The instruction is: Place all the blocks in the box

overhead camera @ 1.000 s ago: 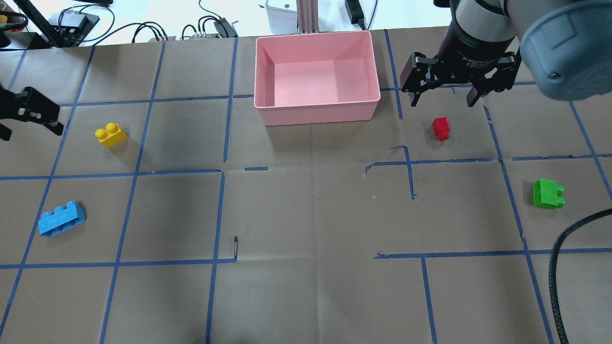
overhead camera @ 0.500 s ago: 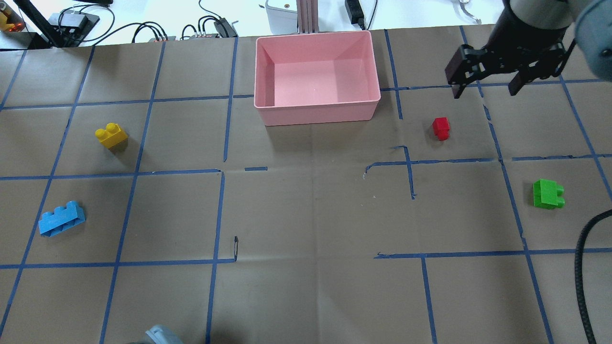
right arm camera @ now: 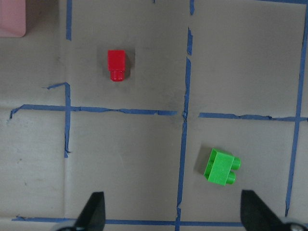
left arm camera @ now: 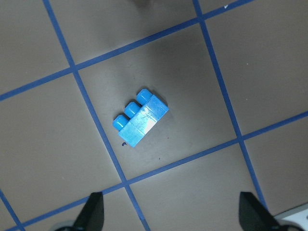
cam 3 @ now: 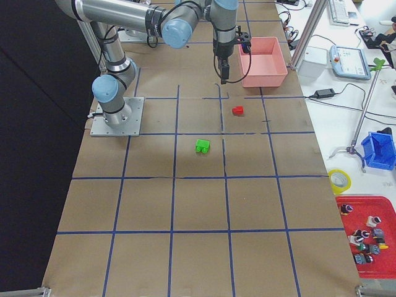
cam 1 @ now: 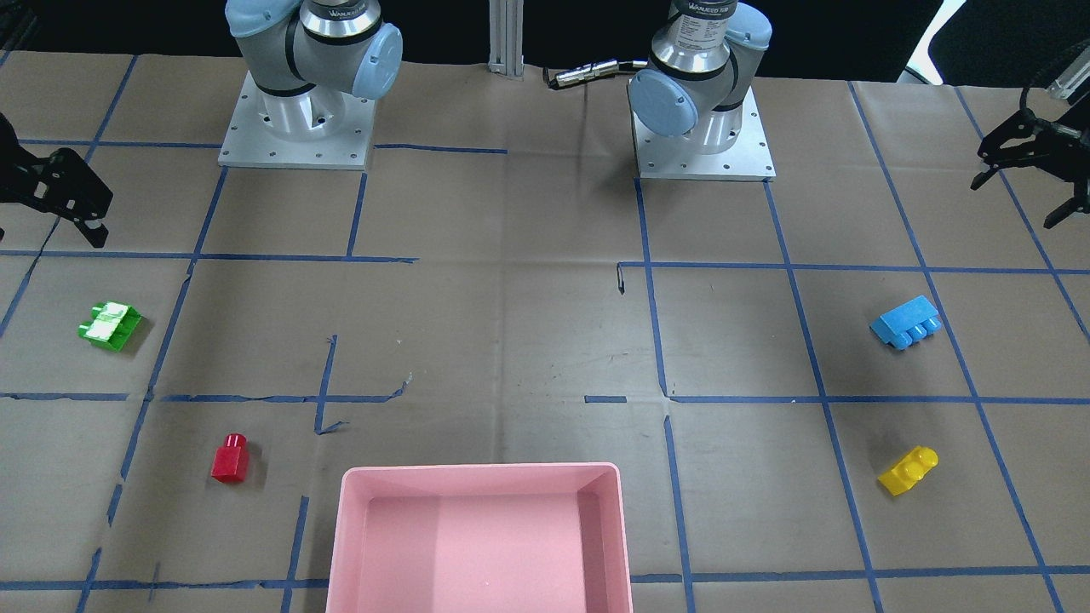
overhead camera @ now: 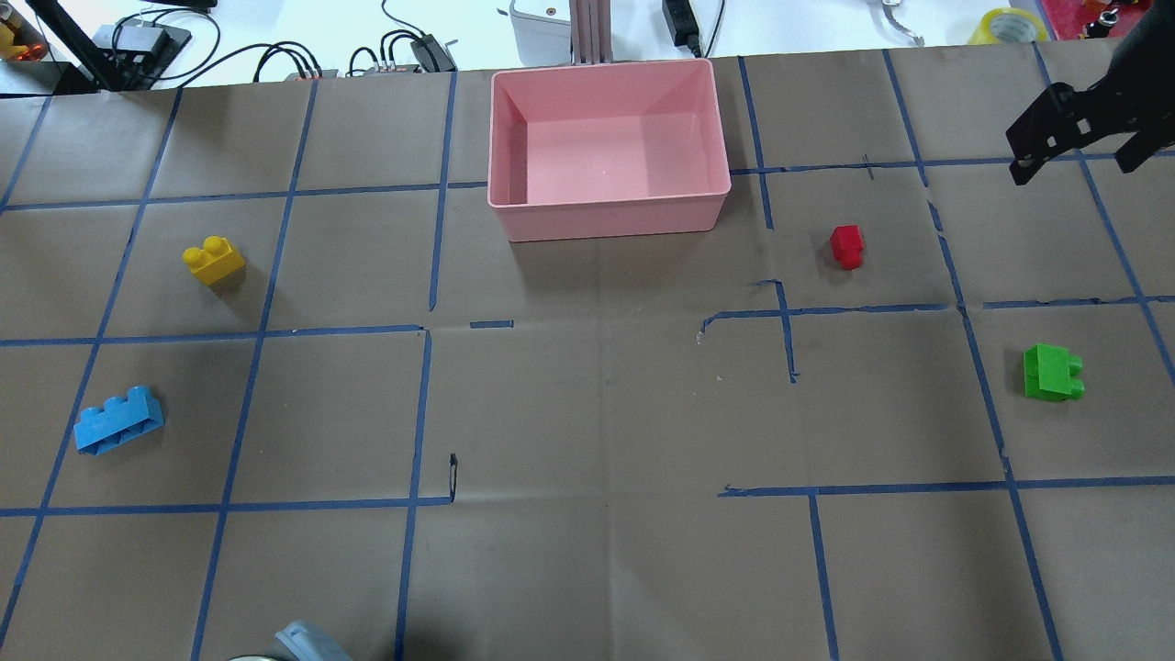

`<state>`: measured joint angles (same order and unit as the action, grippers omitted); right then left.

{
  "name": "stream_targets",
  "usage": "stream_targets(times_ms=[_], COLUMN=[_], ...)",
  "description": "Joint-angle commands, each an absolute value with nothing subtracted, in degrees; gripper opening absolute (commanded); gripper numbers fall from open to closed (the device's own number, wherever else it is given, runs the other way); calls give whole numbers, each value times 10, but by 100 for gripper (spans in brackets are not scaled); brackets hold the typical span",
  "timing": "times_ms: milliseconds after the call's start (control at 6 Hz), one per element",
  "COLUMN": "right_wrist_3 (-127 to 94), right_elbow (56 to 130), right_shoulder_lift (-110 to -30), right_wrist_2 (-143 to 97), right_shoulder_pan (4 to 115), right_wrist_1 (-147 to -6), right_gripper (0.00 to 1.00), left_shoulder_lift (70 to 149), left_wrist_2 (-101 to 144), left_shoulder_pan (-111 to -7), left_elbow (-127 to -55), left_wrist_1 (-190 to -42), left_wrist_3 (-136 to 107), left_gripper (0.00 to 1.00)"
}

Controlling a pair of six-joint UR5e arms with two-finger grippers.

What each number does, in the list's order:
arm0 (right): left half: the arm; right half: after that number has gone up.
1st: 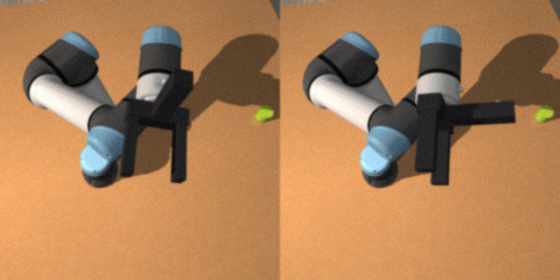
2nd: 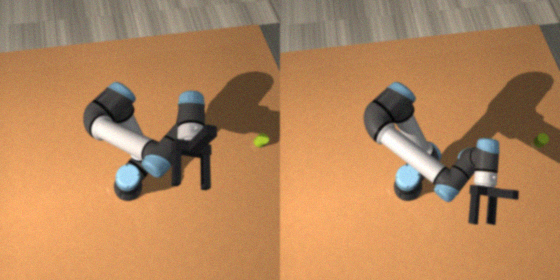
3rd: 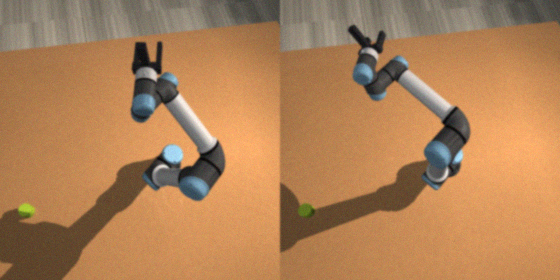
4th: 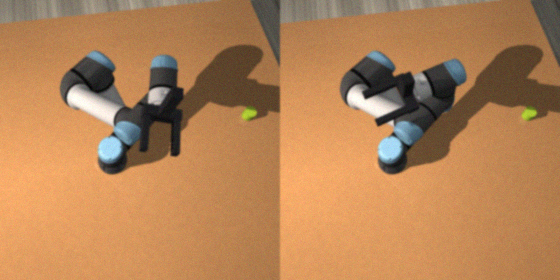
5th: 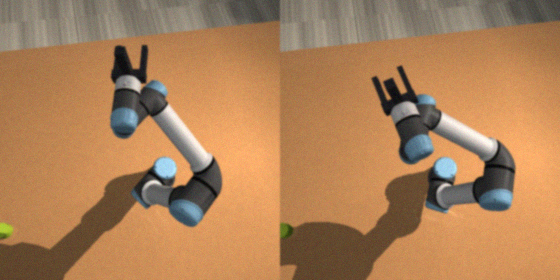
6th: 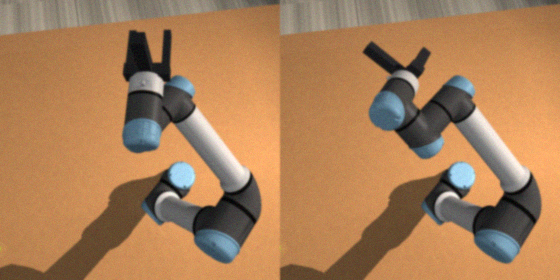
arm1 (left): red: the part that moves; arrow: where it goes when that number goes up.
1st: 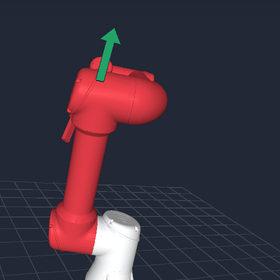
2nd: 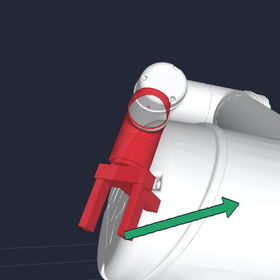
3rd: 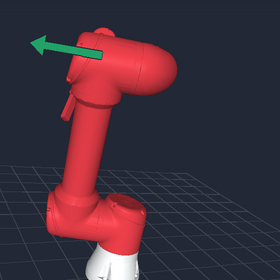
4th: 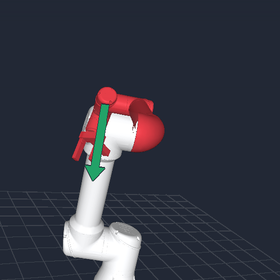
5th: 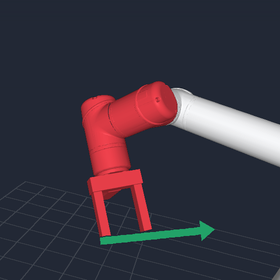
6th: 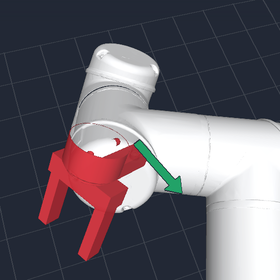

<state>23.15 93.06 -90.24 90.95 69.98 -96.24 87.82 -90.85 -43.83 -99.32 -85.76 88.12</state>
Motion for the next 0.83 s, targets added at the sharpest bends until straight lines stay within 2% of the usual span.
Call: stream_targets(times_ms=[0,333,500,667], right_wrist_3=[232,237,238,237], right_elbow=[1030,1154,1196,1202], right_shoulder_lift=[-917,-927,-919,-895], right_wrist_2=[910,904,905,902], right_shoulder_pan=[659,566,536,526], right_wrist_1=[-1044,-1178,-1240,-1273], right_gripper=[100,99,99,99], left_shoulder_lift=[880,880,882,886], left_wrist_2=[-890,-882,-882,-882], left_shoulder_pan=[-435,-424,-411,-399], left_elbow=[-1026,-1123,-1167,-1192], left_wrist_1=[-826,-705,-651,-629], left_wrist_3=[1052,1105,1111,1111], left_gripper=[99,99,99,99])
